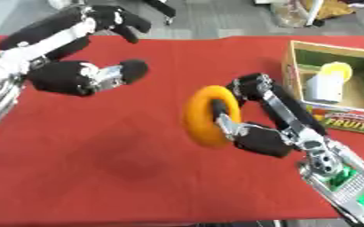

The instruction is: Pick up the objects with one hand, pass them to the other hand, and then place them into the box on the other side of the table.

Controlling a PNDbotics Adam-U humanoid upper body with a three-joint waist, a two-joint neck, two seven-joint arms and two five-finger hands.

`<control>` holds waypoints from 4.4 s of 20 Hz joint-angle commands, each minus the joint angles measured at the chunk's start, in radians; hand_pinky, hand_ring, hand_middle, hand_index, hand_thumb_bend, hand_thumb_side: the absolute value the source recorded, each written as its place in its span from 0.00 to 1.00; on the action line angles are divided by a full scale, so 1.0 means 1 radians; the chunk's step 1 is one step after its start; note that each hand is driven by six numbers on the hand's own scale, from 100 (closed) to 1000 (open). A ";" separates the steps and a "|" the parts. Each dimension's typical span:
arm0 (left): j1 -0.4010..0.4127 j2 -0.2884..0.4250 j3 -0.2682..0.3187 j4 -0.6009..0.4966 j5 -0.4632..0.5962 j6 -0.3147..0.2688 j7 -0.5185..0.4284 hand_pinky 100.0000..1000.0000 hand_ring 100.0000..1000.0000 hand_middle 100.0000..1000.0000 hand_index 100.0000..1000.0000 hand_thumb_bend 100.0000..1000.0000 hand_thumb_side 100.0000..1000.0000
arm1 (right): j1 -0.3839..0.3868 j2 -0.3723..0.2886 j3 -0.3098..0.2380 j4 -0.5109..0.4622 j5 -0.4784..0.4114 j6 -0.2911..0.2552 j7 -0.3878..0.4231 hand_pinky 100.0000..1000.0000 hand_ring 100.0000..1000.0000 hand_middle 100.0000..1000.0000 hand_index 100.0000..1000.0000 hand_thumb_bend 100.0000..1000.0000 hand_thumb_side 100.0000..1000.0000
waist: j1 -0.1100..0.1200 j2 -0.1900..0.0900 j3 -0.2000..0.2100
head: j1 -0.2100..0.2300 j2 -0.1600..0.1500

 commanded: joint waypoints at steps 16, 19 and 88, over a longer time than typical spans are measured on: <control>0.312 -0.080 0.213 -0.016 0.126 -0.104 0.312 0.93 0.67 0.72 0.84 0.22 0.78 | 0.067 -0.334 -0.351 0.099 -0.062 0.196 -0.252 0.43 0.65 0.41 0.28 0.00 0.26 | 0.009 -0.013 0.029 | -0.046 0.005; 0.351 -0.143 0.221 -0.016 0.136 -0.117 0.339 0.94 0.66 0.71 0.83 0.22 0.78 | 0.019 -0.329 -0.376 0.270 -0.078 0.211 -0.301 0.42 0.66 0.41 0.28 0.00 0.29 | 0.013 -0.013 0.039 | -0.055 0.005; 0.440 -0.533 0.209 0.005 0.048 -0.121 0.567 0.95 0.62 0.66 0.82 0.08 0.91 | 0.523 0.270 -0.485 0.059 0.051 -0.238 -0.613 0.50 0.80 0.64 0.85 0.00 0.76 | -0.025 -0.013 0.039 | -0.049 0.005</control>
